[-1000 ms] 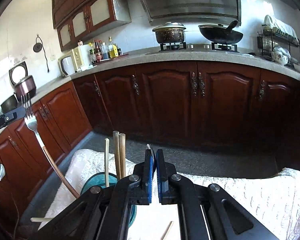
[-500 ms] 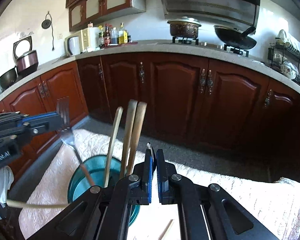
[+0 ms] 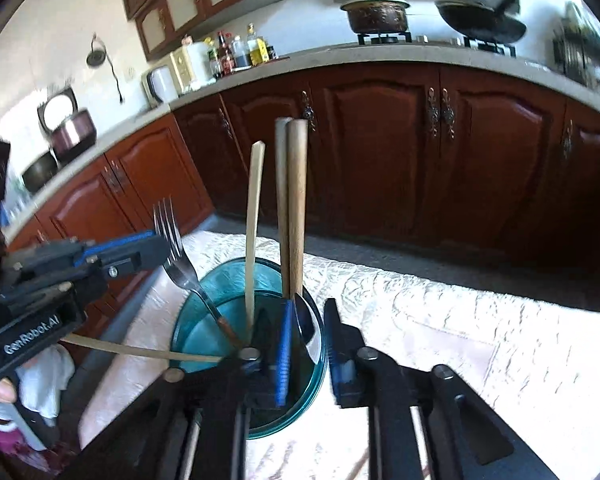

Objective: Organize utensils
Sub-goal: 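Lift the fork into the floral cup with the left tool while the right tool carries its chopstick there, then open both tools and move them back toward the remaining chopsticks and spoon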

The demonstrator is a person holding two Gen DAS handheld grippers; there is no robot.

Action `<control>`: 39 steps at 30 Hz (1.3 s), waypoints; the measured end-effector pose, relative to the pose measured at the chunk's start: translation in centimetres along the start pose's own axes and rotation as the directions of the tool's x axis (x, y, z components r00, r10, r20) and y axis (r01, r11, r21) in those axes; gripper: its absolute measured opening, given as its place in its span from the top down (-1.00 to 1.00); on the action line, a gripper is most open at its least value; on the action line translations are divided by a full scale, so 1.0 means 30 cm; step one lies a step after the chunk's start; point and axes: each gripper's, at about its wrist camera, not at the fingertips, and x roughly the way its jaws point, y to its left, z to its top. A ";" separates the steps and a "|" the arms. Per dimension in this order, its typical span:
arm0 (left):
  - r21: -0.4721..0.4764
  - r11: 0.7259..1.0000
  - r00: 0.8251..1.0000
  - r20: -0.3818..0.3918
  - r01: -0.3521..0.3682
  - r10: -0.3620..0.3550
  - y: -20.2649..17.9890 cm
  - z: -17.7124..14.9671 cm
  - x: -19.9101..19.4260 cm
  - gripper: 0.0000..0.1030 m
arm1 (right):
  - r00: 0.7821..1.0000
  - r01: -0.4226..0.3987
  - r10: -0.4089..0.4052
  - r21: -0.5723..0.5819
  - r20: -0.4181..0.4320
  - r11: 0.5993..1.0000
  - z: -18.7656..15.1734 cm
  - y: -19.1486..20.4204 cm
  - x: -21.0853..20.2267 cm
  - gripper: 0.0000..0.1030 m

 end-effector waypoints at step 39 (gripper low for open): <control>-0.021 0.998 0.995 0.083 -0.059 0.061 -0.111 -0.089 -0.262 -0.07 | 0.997 0.065 -0.068 0.082 0.027 0.994 -0.174 -0.004 -0.295 0.36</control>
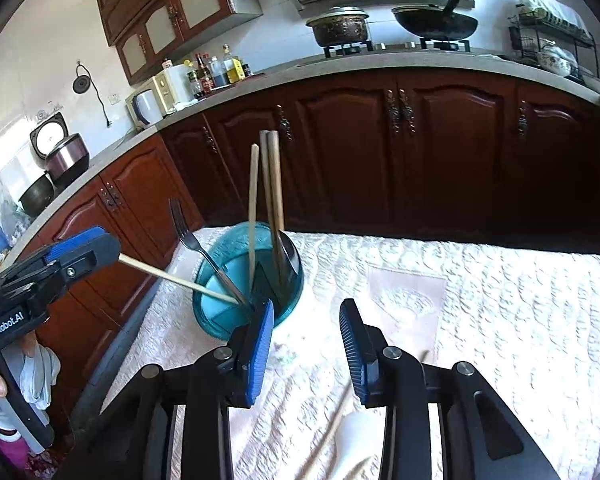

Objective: Organize utensils
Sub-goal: 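Open both tools and move them back toward the remaining chopsticks and spoon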

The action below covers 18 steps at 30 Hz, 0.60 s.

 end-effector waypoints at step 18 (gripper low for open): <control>0.018 0.999 0.999 -0.024 0.045 -0.045 -0.176 -0.057 -0.035 -0.07 | 0.998 0.067 -0.067 0.057 -0.008 0.996 -0.130 -0.092 -0.141 0.27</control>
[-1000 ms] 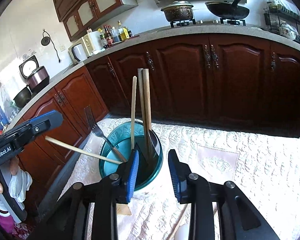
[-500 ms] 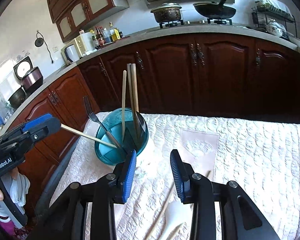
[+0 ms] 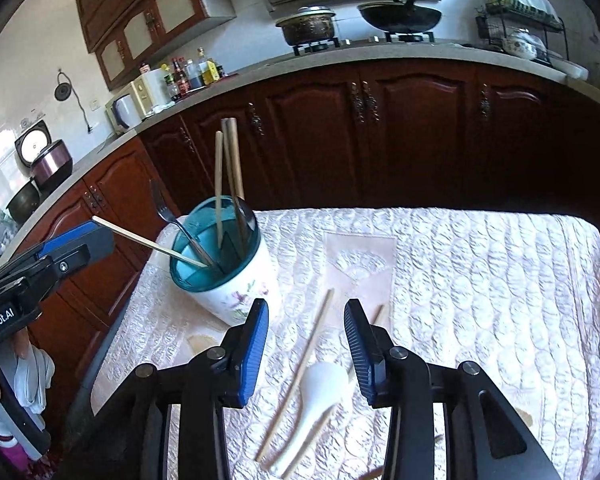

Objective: Organize utensils
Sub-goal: 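Open both tools and move them back toward the remaining chopsticks and spoon, then grasp a wooden chopstick with the left tool while the right tool grasps another chopstick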

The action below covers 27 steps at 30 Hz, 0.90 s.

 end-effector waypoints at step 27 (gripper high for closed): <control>-0.033 0.996 0.960 -0.266 0.083 -0.089 -0.096 -0.222 0.265 -0.07 | 0.987 0.073 -0.050 0.148 -0.155 0.986 -0.197 -0.246 0.062 0.22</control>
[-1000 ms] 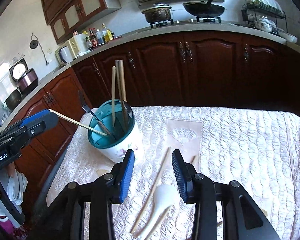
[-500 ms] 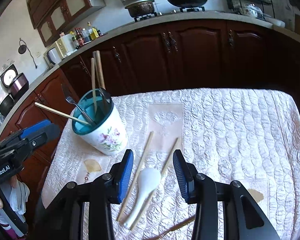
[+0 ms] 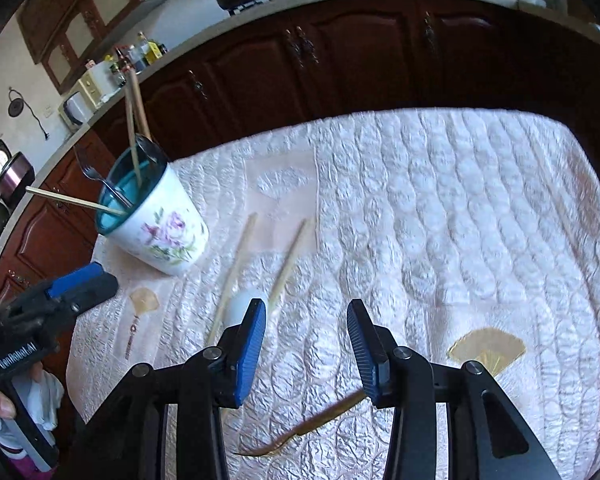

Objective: Organize utensils
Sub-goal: 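Grasp a wooden chopstick with the left tool while the right tool grasps another chopstick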

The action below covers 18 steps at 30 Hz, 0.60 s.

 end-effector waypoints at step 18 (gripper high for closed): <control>-0.021 0.999 0.980 -0.196 0.032 -0.036 -0.035 -0.095 0.308 -0.03 | 0.993 -0.056 0.061 0.046 -0.105 0.997 0.075 -0.019 0.272 0.32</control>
